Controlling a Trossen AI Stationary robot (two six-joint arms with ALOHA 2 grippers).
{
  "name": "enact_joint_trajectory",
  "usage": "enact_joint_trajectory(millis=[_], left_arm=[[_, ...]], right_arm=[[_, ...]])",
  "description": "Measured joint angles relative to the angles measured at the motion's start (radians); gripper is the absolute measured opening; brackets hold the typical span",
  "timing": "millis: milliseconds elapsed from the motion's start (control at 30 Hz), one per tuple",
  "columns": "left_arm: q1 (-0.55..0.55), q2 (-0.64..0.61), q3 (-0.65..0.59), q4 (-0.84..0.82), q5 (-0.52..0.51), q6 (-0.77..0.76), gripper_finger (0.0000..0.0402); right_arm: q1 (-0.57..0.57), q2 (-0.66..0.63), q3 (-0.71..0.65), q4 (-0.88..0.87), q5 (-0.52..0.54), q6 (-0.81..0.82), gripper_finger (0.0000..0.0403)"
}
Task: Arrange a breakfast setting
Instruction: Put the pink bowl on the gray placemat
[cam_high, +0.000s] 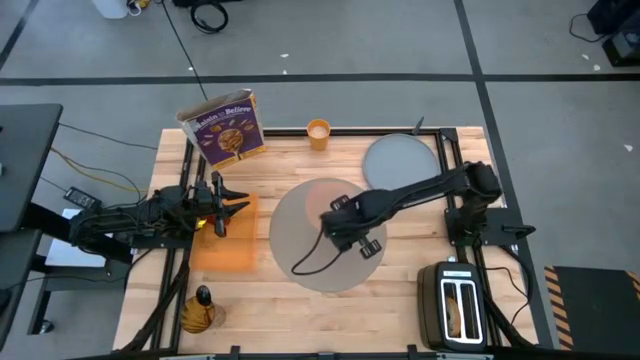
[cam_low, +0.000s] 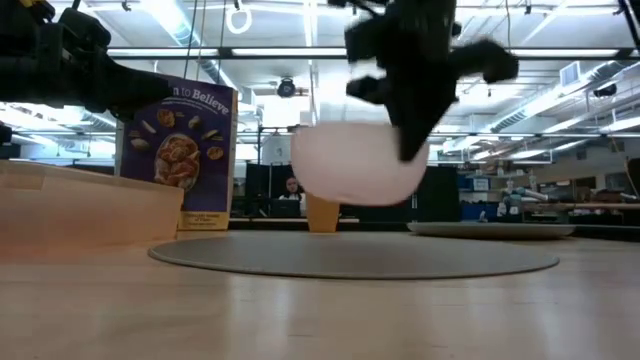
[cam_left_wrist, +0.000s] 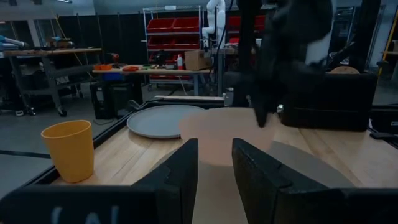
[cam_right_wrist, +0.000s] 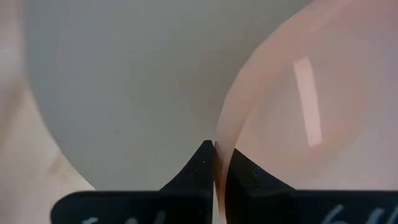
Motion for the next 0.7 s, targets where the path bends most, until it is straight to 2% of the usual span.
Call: enact_joint_trajectory(millis=[367, 700], left_arm=[[0.0, 0.0, 0.0, 0.0, 0.0, 0.0, 0.0107], [0.0, 0.0, 0.0, 0.0, 0.0, 0.0, 0.0107]], right_arm=[[-0.007, 0.088, 0.0, -0.003, 0.001, -0.003, 0.0018], [-0.007, 0.082, 0.001, -0.011, 0.025, 0.005, 0.0073]])
